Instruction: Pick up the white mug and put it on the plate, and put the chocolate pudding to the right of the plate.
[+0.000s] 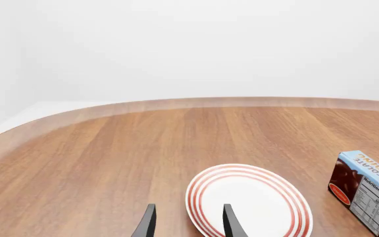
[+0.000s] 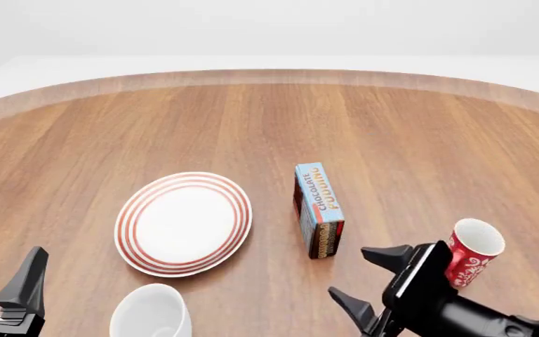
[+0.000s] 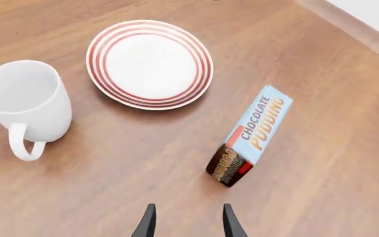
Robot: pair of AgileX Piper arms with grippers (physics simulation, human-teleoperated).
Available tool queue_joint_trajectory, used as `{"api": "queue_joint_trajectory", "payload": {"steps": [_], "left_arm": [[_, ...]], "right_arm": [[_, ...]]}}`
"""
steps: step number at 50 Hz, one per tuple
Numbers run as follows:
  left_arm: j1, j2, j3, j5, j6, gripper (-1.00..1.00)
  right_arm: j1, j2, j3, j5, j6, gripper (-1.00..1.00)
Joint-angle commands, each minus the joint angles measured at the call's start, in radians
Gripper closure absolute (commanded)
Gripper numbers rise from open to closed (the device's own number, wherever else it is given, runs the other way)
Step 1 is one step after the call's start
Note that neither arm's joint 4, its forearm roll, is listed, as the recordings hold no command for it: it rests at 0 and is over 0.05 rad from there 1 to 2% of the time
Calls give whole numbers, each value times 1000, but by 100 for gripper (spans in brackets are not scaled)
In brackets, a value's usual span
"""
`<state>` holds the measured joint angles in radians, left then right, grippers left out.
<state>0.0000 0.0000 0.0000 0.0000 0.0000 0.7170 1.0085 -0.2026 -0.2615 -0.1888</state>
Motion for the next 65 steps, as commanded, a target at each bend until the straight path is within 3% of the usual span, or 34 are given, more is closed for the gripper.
{"api": "queue_joint_trajectory", "payload": {"steps": [1, 34, 65], "left_arm": [[0, 0, 0, 0, 0, -100], [0, 0, 0, 0, 0, -100], [0, 0, 0, 0, 0, -100]], "right_arm": [[65, 61, -21, -29, -3, -100], [236, 214, -98, -75, 9, -100], [394, 386, -199, -91, 59, -100]]}}
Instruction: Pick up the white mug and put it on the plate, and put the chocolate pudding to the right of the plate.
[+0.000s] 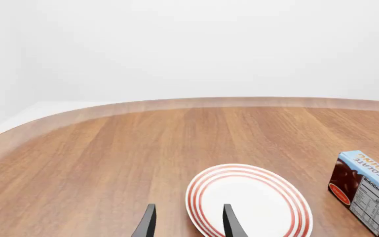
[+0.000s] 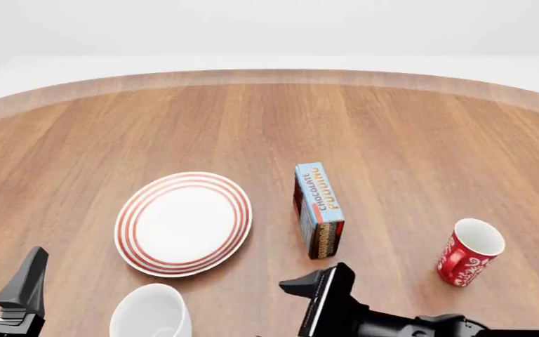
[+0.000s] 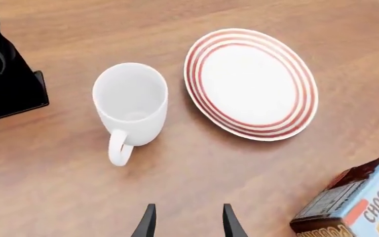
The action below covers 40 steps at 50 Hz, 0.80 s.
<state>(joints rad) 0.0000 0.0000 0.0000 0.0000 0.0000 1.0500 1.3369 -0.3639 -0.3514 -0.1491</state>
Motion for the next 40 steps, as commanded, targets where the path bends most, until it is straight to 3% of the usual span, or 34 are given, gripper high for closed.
{"api": "queue_joint_trajectory", "payload": {"steps": [1, 40], "left_arm": [[0, 0, 0, 0, 0, -100], [0, 0, 0, 0, 0, -100]], "right_arm": [[66, 63, -42, -1, 22, -100], [186, 214, -159, 16, 87, -100]]}}
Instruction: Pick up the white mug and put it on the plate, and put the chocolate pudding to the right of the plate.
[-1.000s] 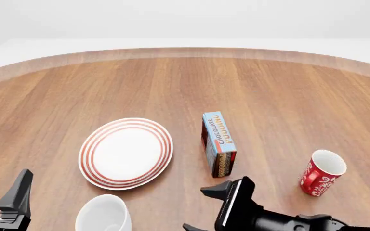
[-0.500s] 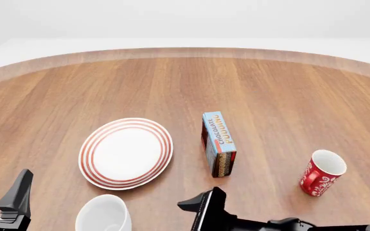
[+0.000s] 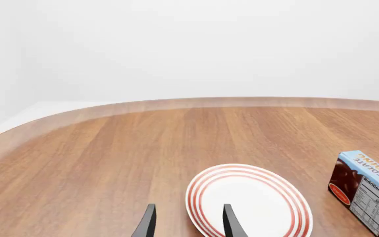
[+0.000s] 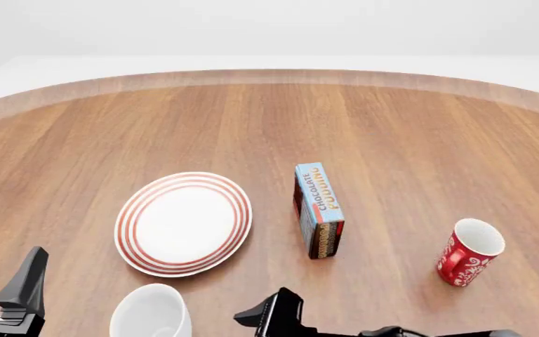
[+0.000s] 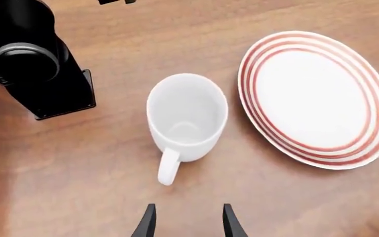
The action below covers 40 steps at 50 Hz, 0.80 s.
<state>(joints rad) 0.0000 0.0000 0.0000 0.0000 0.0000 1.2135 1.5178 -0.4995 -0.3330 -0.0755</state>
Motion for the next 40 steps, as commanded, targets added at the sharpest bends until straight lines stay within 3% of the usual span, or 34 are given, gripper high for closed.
{"api": "queue_joint_trajectory", "payload": {"steps": [1, 40], "left_arm": [[0, 0, 0, 0, 0, -100], [0, 0, 0, 0, 0, -100]], "right_arm": [[25, 38, -26, -4, 15, -100], [57, 126, -107, 9, 71, -100]]}}
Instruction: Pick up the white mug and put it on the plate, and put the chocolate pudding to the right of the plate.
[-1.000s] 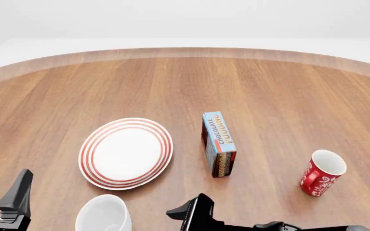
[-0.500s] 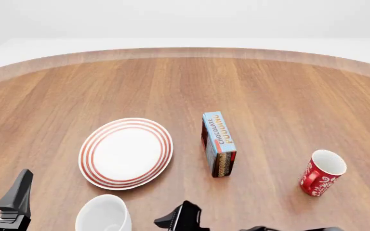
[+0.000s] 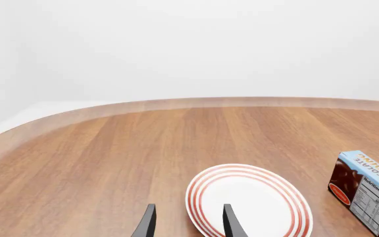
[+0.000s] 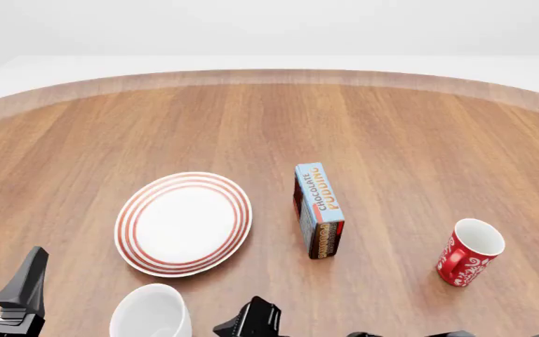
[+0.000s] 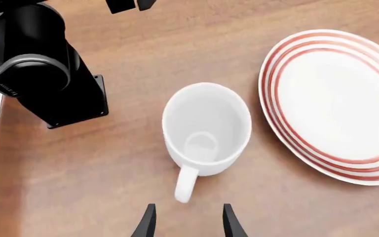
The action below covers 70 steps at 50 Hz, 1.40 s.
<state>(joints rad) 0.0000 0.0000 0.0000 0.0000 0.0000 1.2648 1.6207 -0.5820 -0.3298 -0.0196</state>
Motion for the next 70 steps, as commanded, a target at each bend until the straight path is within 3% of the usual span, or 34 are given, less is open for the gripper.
{"api": "queue_joint_trajectory", "payload": {"steps": [1, 70], "left_arm": [[0, 0, 0, 0, 0, -100], [0, 0, 0, 0, 0, -100]], "right_arm": [[5, 24, -24, 5, 15, -100], [18, 180, -87, -55, 114, -100]]}}
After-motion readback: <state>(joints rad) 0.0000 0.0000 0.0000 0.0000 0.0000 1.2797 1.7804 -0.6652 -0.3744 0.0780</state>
